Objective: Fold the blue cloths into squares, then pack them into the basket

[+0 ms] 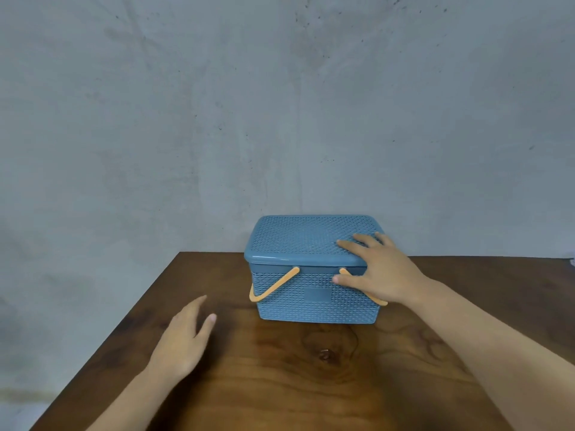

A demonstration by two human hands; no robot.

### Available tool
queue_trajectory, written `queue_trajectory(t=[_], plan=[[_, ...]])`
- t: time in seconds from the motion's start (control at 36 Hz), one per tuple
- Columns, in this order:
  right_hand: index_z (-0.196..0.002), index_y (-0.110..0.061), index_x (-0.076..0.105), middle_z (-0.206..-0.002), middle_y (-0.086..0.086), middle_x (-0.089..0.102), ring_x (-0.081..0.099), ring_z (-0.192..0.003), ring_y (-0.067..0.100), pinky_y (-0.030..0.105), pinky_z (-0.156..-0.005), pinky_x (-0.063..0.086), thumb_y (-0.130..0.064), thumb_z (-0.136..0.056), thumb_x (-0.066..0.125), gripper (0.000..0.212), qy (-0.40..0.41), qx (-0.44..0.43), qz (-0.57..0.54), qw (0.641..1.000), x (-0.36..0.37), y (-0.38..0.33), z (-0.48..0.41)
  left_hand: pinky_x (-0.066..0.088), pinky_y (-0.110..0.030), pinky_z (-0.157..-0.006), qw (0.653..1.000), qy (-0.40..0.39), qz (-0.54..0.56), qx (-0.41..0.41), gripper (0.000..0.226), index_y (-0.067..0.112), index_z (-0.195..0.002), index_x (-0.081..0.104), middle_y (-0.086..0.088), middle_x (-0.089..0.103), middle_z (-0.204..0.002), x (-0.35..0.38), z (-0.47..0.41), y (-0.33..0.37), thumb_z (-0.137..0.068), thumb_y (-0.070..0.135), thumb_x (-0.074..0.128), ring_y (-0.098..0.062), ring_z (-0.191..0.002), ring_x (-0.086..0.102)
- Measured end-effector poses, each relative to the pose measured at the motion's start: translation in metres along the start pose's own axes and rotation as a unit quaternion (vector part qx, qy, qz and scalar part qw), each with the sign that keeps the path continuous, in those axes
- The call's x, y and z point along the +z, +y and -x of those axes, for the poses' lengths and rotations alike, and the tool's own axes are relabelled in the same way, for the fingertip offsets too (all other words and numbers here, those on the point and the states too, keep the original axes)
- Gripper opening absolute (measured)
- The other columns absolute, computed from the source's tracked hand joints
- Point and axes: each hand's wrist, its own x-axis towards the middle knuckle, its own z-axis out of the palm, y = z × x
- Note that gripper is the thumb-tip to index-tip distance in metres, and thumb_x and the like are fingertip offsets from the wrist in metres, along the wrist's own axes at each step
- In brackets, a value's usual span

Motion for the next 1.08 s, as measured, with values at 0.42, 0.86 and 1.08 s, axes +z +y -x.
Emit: queue_trajectory(t=[0.42,0.86,1.08], plan=[[-0.161,-0.050,0.026,-0.169,-0.001,0.031,0.014,-0.156,0.042,0.058,-0.120,0.035,-0.091,-0.085,0.042,0.088,-0.013,-0.011,0.004,1.000,0.040,-0.121,-0.081,0.036,-0.042,-0.122,0.981,0.037,-0.186,-0.048,0.050,0.029,-0.141,0.057,0.003,0.056,-0.150,0.006,-0.001,-0.063,-0.103,0.057,0.043,-0.023,-0.145,0.046],[-0.160,-0.047,0.032,-0.161,0.003,0.037,0.023,-0.147,0.041,0.059,-0.111,0.042,-0.087,-0.087,0.044,0.084,-0.021,-0.032,-0.003,0.999,0.073,-0.195,-0.164,0.032,-0.041,-0.124,0.979,0.041,-0.192,-0.054,0.052,0.032,-0.146,0.052,0.006,0.051,-0.154,0.000,0.006,-0.063,-0.104,0.059,0.037,-0.021,-0.148,0.042],[-0.161,-0.048,0.027,-0.167,0.002,0.029,0.015,-0.152,0.040,0.060,-0.116,0.036,-0.085,-0.089,0.046,0.083,-0.051,-0.030,-0.012,0.998,0.074,-0.197,-0.168,0.032,-0.045,-0.125,0.971,-0.009,-0.230,-0.070,0.054,0.028,-0.151,0.047,0.000,0.047,-0.160,-0.001,0.006,-0.052,-0.108,0.055,0.029,-0.027,-0.153,0.037]])
